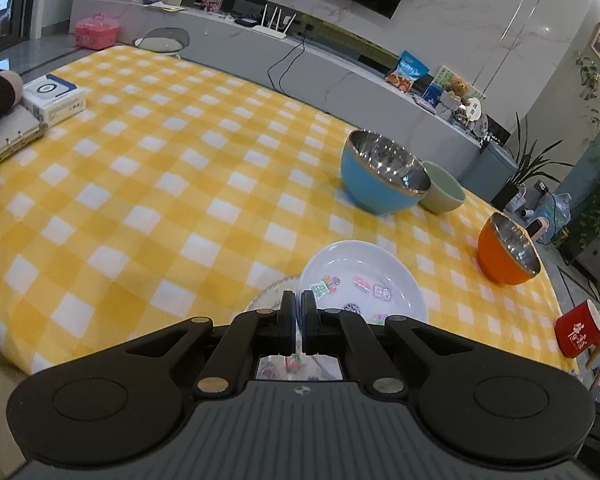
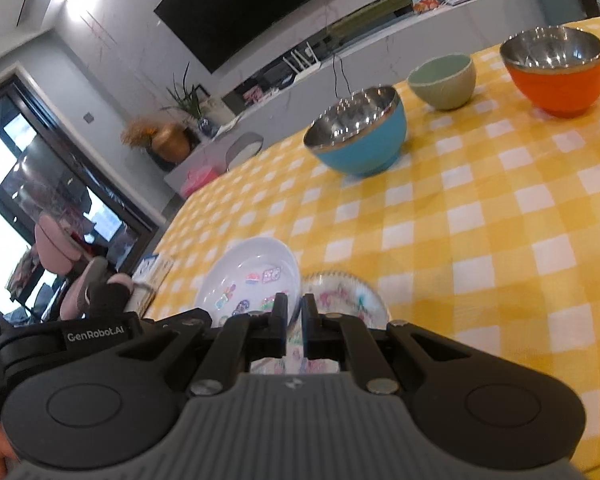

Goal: Organize plates and bowls
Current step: 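Carry the sticker plate with both grippers and lower it onto the glass plate, then open both grippers and lift them off the sticker plate, then move both grippers toward the rim of the blue steel bowl, then close the left gripper on the blue bowl rim while the right gripper closes too, then carry the blue bowl with both grippers and set it beside the plate stack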

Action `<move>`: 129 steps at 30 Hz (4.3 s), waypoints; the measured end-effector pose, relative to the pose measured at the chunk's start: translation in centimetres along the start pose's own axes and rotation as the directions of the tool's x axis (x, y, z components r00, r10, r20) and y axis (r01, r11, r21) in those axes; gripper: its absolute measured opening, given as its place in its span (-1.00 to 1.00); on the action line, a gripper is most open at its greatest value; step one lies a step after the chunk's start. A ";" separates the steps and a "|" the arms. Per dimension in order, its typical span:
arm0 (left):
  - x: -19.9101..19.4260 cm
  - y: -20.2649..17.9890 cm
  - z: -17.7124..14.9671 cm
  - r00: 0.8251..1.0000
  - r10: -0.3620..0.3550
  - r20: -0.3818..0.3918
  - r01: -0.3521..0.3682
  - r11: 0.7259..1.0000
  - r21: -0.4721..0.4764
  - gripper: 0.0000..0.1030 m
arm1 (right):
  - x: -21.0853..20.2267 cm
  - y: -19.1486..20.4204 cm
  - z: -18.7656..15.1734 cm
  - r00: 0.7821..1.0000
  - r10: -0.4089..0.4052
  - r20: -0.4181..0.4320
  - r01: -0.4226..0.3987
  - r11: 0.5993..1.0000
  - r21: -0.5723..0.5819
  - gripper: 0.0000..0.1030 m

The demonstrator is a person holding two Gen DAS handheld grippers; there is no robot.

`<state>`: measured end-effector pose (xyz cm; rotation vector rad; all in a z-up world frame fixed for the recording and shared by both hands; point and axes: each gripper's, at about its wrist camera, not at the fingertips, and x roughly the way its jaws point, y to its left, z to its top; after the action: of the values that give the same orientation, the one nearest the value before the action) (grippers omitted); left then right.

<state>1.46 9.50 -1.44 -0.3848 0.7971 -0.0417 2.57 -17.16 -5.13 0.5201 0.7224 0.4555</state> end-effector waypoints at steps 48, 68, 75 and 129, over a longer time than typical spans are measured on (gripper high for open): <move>0.8 -0.7 -0.8 0.998 0.052 -0.036 -0.050 0.998 0.047 -0.25 | 0.4 0.6 -0.7 0.983 -0.182 0.020 0.182 0.970 -0.160 -0.22; 4.1 -5.5 5.4 0.999 0.017 0.051 -0.022 0.994 0.106 0.28 | 0.6 -2.1 7.2 0.945 -0.285 0.163 0.279 0.958 0.058 0.41; 6.9 -5.8 7.8 0.997 0.015 0.071 -0.021 0.996 0.086 0.28 | 2.2 -3.3 10.3 0.934 -0.307 0.182 0.286 0.949 0.136 0.41; 9.2 -8.9 10.1 0.998 0.059 0.015 -0.060 0.988 0.141 -0.81 | 5.2 -3.3 13.6 0.961 -0.252 0.112 0.244 0.966 0.081 -0.84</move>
<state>15.97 2.84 1.80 -0.2265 0.7894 -0.0404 16.45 -20.71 -1.06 0.5072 0.6762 0.1636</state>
